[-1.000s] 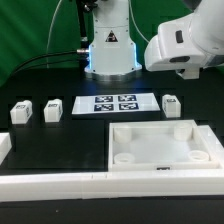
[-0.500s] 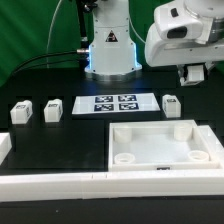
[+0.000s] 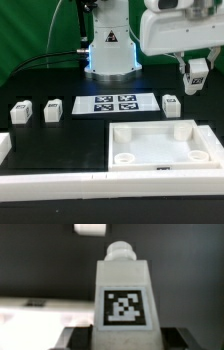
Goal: Assemble one leg
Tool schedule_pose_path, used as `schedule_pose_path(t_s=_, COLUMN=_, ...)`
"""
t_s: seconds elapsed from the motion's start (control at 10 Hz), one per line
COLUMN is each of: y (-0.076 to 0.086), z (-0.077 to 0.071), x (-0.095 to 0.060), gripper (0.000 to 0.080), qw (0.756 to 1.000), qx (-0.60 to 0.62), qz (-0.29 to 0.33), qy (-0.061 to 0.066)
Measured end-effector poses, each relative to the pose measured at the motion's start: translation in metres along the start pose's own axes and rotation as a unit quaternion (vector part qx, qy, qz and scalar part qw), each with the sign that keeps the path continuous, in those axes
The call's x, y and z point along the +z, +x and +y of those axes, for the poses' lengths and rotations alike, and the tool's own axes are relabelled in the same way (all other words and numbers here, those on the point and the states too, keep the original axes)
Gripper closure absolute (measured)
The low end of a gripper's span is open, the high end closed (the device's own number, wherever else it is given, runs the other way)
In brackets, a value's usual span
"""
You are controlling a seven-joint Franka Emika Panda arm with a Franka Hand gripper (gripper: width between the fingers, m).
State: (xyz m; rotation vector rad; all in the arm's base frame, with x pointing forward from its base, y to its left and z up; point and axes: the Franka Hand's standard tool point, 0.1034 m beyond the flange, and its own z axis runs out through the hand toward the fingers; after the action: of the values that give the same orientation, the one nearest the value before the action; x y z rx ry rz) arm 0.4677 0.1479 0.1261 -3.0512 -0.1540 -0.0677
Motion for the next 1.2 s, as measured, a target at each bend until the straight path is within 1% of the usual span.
schedule_pose_path(t_s=0.1, y=0.012, z=0.006, x=-0.007, gripper=0.0505, qw=1.0, qx=-0.01, qz=0.027, qy=0.001)
schedule_pose_path(t_s=0.2, y=0.025, z=0.014, x=-0.012, gripper=0.0505, qw=0.999, qx=-0.017, qz=0.033, qy=0.001)
schedule_pose_path(t_s=0.3, y=0.036, z=0.018, x=-0.017, gripper=0.0505, qw=0.999, qx=-0.019, qz=0.041, qy=0.001)
schedule_pose_path(t_s=0.4, y=0.043, z=0.021, x=-0.02, gripper=0.0505, qw=0.999, qx=-0.023, qz=0.046, qy=0.001)
schedule_pose_path(t_s=0.6, y=0.042, z=0.021, x=-0.018, gripper=0.0505, qw=0.999, qx=-0.023, qz=0.045, qy=0.001)
schedule_pose_path(t_s=0.9, y=0.047, z=0.023, x=-0.017, gripper=0.0505, qw=0.997, qx=-0.026, qz=0.074, qy=0.001)
schedule_pose_path(t_s=1.0, y=0.056, z=0.029, x=-0.015, gripper=0.0505, qw=0.991, qx=-0.039, qz=0.125, qy=-0.001)
schedule_pose_path(t_s=1.2, y=0.077, z=0.042, x=-0.018, gripper=0.0505, qw=0.973, qx=-0.071, qz=0.218, qy=-0.012)
